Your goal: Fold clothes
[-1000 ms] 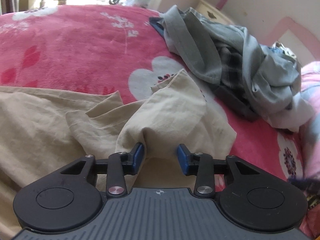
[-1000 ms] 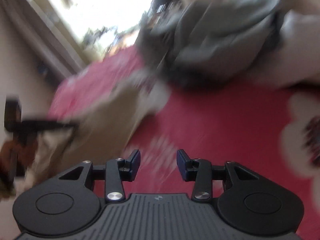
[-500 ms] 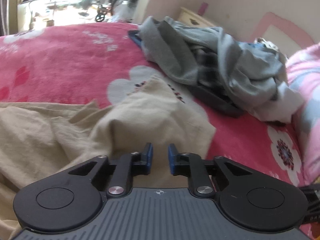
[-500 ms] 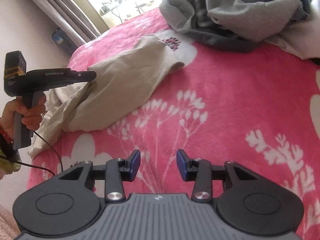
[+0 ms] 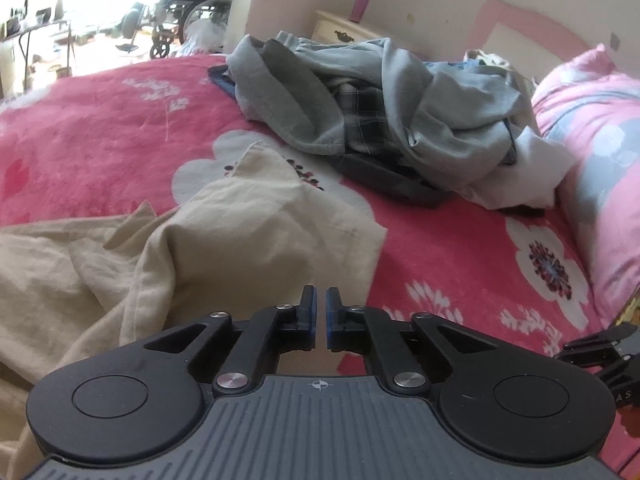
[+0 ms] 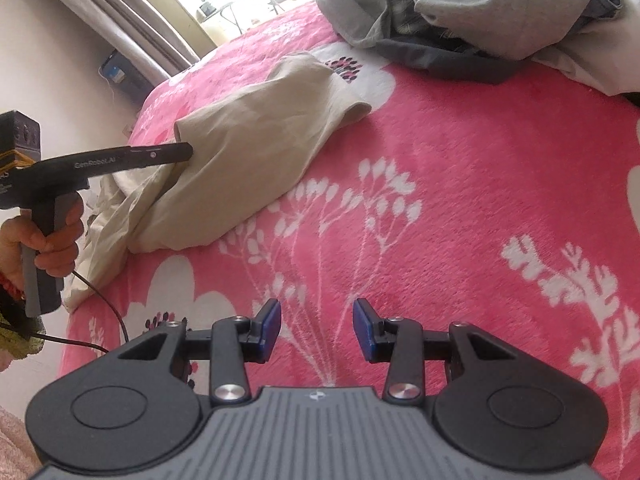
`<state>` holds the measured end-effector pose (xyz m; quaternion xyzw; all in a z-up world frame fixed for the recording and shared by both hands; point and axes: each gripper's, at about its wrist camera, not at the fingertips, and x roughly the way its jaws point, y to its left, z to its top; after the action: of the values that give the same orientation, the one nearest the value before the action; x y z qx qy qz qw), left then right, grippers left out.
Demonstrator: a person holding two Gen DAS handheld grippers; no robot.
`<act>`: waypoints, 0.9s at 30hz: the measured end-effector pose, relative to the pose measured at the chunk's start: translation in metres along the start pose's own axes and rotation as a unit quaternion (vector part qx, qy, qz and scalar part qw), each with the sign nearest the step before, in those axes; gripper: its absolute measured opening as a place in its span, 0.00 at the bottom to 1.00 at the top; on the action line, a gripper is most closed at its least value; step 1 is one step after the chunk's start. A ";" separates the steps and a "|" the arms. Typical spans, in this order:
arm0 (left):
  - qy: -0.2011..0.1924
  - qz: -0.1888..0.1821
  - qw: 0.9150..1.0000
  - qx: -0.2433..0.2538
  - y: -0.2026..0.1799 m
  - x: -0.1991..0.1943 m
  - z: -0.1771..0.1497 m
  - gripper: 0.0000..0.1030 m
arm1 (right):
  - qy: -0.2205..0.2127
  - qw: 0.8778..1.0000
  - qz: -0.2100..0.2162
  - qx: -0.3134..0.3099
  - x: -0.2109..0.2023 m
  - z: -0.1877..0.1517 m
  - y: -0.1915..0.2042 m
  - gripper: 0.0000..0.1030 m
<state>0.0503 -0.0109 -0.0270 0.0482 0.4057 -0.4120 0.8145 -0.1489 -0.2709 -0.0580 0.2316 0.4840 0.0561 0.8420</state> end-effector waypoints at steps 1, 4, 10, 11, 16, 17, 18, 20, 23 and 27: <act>-0.008 0.005 1.000 0.000 0.001 -0.001 0.002 0.20 | 0.001 1.000 0.000 0.000 0.000 0.000 0.000 0.41; -0.031 0.027 0.999 0.000 0.003 -0.002 0.007 0.49 | 0.005 1.000 0.000 0.001 0.002 -0.001 0.001 0.41; -0.035 0.077 0.996 0.026 0.007 0.017 0.010 0.70 | 0.010 1.000 0.000 0.005 0.008 -0.001 0.002 0.41; -0.031 0.078 0.996 0.028 0.009 0.022 0.009 0.66 | 0.011 1.000 0.000 0.006 0.009 -0.001 0.002 0.41; -0.006 0.075 0.997 0.016 0.014 0.042 -0.001 0.15 | 0.020 1.000 -0.005 0.010 0.014 -0.001 0.002 0.41; -0.002 0.074 0.997 0.011 0.015 0.044 -0.002 0.10 | 0.020 1.000 -0.006 0.010 0.015 -0.001 0.002 0.41; -0.002 0.072 0.997 0.008 0.015 0.043 -0.002 0.10 | 0.020 1.000 -0.006 0.011 0.016 0.000 0.003 0.41; -0.010 0.067 0.998 0.012 0.014 0.038 0.000 0.10 | 0.021 1.000 -0.005 0.009 0.017 0.000 0.005 0.41; -0.038 0.071 0.996 0.029 0.014 0.026 0.008 0.37 | 0.026 1.000 -0.004 0.006 0.020 0.000 0.008 0.41; -0.067 0.108 0.992 0.025 0.022 0.019 0.018 0.74 | 0.033 0.999 0.002 0.007 0.027 0.000 0.012 0.41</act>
<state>0.0832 -0.0160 -0.0336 0.0846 0.3319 -0.3341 0.8781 -0.1332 -0.2521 -0.0739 0.2364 0.5117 0.0622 0.8237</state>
